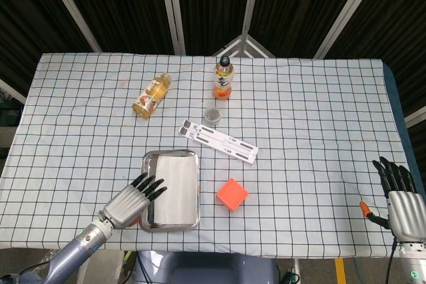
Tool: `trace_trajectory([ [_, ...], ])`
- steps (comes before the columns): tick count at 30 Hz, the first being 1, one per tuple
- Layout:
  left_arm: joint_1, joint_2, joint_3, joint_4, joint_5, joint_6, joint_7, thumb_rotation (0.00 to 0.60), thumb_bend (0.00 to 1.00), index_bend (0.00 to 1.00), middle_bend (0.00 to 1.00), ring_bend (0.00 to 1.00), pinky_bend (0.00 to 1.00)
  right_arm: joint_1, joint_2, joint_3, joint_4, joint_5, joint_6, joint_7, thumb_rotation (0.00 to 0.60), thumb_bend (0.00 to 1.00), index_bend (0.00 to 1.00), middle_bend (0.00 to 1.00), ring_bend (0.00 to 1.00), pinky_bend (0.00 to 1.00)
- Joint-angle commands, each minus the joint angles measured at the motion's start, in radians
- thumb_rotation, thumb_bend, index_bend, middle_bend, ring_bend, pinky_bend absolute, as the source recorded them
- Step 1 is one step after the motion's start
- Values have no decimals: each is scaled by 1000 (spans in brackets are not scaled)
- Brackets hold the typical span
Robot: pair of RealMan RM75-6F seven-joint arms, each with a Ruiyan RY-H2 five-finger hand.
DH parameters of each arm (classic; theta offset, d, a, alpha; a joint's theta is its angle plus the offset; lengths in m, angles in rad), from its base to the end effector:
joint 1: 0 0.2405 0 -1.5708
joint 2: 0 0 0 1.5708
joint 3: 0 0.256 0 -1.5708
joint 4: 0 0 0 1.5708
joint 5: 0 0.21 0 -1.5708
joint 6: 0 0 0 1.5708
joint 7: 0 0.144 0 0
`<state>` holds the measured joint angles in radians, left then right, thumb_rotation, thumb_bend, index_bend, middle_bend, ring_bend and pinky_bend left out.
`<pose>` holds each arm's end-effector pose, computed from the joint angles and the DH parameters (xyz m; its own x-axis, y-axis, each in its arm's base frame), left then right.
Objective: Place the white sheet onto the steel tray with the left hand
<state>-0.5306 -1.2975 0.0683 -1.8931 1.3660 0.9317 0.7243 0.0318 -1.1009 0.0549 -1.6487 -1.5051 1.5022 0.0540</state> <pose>-0.1748 0.2107 0.0061 0.7604 0.2748 0.5885 0.6003 -0.6432 -0.4754 -0.3122 -0.1652 0.1641 0.3278 0.0000 0.9448 -0.9443 0.0319 0.3276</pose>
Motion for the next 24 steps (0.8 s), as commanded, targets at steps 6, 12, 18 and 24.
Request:
trace_trajectory([
  [6,-126,20,-38,-2,-207,-137,111,600,552,0,0,0,0,0,1,0,-1,3,-2,1,600,325,0,0,0,0],
  [12,-178,-15,-40,13,-285,-142,162,600,556,0,0,0,0,0,3,0,-2,2,-3,6,600,325,0,0,0,0],
  [18,-221,-58,-36,38,-375,-126,204,600,566,0,0,0,0,0,3,0,-2,3,-3,8,600,325,0,0,0,0],
  [24,-254,-97,-23,42,-471,-100,245,600,568,0,0,0,0,1,4,-1,-3,2,-4,10,600,325,0,0,0,0],
])
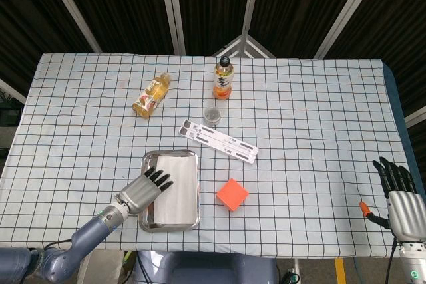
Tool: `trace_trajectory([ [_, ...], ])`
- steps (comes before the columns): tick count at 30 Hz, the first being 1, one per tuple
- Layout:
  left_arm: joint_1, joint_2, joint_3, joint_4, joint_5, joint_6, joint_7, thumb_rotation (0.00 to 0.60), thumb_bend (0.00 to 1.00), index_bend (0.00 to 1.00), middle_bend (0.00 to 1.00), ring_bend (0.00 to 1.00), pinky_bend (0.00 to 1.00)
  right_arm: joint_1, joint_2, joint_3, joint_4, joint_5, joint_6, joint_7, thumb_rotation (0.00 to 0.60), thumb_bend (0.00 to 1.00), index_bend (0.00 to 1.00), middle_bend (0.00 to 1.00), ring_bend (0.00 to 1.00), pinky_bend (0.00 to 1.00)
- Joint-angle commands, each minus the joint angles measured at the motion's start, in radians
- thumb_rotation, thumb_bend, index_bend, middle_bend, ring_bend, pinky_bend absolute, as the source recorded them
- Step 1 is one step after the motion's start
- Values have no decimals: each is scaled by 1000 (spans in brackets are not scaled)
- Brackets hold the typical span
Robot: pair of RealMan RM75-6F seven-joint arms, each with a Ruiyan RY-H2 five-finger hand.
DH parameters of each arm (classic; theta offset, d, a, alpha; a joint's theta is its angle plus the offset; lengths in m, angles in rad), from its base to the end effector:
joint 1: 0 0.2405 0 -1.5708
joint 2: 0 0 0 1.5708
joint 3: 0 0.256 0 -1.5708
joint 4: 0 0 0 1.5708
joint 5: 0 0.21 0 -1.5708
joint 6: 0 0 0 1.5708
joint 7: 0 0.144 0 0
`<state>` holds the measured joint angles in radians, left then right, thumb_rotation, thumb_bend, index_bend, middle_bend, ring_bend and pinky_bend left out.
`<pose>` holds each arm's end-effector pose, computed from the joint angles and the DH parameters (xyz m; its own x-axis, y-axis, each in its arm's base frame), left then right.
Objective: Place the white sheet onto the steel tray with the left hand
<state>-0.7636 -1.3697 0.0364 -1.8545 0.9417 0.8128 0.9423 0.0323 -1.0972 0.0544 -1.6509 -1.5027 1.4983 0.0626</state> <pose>-0.1570 0.2514 -0.0242 0.8379 0.3349 0.4309 0.5332 -0.6710 -0.5153 -0.3125 -0.1652 0.1646 0.3208 -0.0037 0.9471 -0.9466 0.0341 0.3207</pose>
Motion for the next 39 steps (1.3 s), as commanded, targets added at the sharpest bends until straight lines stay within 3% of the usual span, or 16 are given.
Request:
trace_trajectory([
  [1,-28,-31,14,0,-67,27,37,600,568,0,0,0,0,0,1,0,-1,0,-1,2,600,325,0,0,0,0],
  [13,-73,-47,70,-50,-182,125,93,600,568,0,0,0,0,0,1,-1,0,-2,0,3,600,325,0,0,0,0],
  [21,-77,-49,103,-69,-177,179,90,600,568,0,0,0,0,0,1,-1,-1,-2,1,1,600,325,0,0,0,0],
  [39,-81,-34,108,-60,-108,193,14,600,566,0,0,0,0,0,1,-1,0,-4,3,3,600,325,0,0,0,0],
])
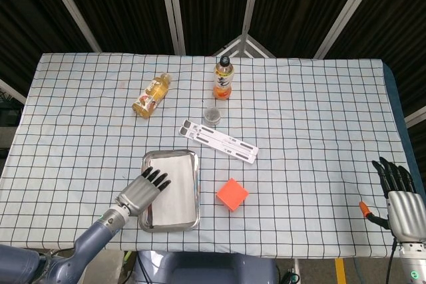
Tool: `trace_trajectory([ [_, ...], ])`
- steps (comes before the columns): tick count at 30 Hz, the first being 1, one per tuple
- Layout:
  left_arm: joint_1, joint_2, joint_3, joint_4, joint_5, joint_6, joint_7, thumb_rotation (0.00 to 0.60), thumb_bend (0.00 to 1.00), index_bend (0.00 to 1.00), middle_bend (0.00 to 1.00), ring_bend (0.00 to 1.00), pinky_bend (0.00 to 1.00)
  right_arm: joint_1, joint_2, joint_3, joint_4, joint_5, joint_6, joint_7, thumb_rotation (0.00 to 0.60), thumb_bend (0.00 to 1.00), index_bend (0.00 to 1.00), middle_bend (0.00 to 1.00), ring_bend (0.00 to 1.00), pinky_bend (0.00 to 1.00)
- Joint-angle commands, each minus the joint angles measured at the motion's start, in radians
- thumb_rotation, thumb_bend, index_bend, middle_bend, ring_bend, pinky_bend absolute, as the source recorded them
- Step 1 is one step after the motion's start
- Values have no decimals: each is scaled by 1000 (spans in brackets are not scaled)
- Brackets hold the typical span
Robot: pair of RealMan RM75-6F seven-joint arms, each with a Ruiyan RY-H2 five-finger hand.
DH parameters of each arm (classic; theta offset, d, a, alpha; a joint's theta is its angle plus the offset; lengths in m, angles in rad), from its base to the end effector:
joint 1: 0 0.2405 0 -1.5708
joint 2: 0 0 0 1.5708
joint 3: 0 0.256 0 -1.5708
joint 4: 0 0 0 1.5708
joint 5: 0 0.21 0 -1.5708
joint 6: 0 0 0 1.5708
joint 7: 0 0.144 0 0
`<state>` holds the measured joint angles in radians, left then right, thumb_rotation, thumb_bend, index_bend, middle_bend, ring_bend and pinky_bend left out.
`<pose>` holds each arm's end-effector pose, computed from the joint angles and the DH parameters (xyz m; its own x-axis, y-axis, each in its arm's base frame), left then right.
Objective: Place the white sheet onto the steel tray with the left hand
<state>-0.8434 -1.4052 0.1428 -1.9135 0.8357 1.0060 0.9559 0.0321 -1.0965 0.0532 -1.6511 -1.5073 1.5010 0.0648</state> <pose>-0.1537 0.2432 -0.0239 0.8285 0.3527 0.4349 0.5552 -0.6178 -0.5568 -0.3119 -0.1650 0.1648 0.3196 -0.0025 0.9476 -0.9471 0.0297 0.3195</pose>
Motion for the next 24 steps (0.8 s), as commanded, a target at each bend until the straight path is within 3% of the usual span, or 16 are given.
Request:
trace_trajectory([
  [1,-1,1,2,-2,-4,3,-2,600,566,0,0,0,0,0,0,0,0,1,0,0,600,325,0,0,0,0],
  [9,-2,-12,-11,-28,-20,7,-34,600,566,0,0,0,0,0,0,0,-1,1,-1,-1,600,325,0,0,0,0],
  [17,2,4,6,-54,51,29,-39,600,541,0,0,0,0,0,0,1,1,1,1,4,600,325,0,0,0,0],
  [20,36,39,13,-83,113,97,-63,600,478,0,0,0,0,-1,1,0,2,0,2,6,600,325,0,0,0,0],
  [24,145,94,47,-108,242,284,-107,600,318,0,0,0,0,-1,1,0,5,1,1,7,600,325,0,0,0,0],
])
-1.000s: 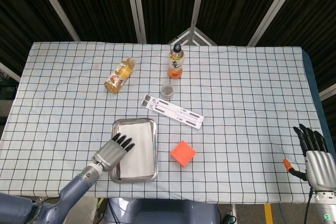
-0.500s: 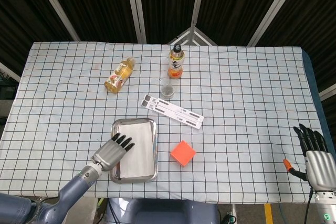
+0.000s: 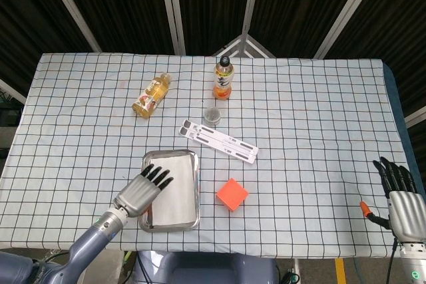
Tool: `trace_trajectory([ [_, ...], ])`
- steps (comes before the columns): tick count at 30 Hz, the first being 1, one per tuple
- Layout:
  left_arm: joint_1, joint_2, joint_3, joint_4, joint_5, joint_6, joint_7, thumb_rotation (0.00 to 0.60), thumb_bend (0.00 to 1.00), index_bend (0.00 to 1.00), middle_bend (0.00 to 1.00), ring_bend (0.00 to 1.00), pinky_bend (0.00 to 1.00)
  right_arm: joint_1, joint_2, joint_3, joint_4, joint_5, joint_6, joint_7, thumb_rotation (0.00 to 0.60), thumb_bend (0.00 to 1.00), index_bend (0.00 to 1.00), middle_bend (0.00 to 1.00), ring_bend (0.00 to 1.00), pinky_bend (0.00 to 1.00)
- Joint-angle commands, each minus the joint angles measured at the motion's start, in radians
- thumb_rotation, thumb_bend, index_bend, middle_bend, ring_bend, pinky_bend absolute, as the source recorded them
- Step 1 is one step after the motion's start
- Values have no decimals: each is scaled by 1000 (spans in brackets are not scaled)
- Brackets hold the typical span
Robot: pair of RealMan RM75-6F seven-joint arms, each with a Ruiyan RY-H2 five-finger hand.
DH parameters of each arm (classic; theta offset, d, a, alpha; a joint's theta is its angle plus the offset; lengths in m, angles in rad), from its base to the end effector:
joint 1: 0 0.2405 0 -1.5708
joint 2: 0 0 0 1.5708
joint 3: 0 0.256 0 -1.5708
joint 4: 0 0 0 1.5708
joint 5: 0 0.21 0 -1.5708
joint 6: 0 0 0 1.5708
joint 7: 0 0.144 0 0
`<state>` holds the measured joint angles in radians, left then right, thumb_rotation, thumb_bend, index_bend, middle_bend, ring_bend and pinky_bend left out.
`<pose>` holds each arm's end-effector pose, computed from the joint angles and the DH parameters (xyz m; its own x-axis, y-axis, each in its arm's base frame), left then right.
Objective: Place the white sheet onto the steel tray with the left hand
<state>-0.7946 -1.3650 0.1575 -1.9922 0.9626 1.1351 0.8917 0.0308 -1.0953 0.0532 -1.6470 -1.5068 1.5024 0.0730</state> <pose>-0.1435 0.2351 -0.0007 0.7790 0.3010 0.5501 0.6086 -0.5737 -0.5481 -0.3130 -0.1646 0.1658 0.3168 -0.0011 0.9485 -0.9480 0.0316 0.3167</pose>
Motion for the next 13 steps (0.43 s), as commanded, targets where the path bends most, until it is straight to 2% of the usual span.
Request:
trace_trajectory([
  [1,130,67,47,-27,157,206,-59,600,269,0,0,0,0,0,-1,0,1,-1,-1,-3,600,325,0,0,0,0],
  [5,244,104,95,20,313,370,-126,600,146,0,0,0,0,1,-4,-1,1,-7,3,-15,600,325,0,0,0,0],
  [9,369,111,131,109,434,526,-259,600,106,0,0,0,0,1,-12,-1,14,-19,14,-32,600,325,0,0,0,0],
  [13,464,125,147,189,493,624,-357,600,95,0,0,0,0,3,-18,0,16,-18,13,-32,600,325,0,0,0,0],
])
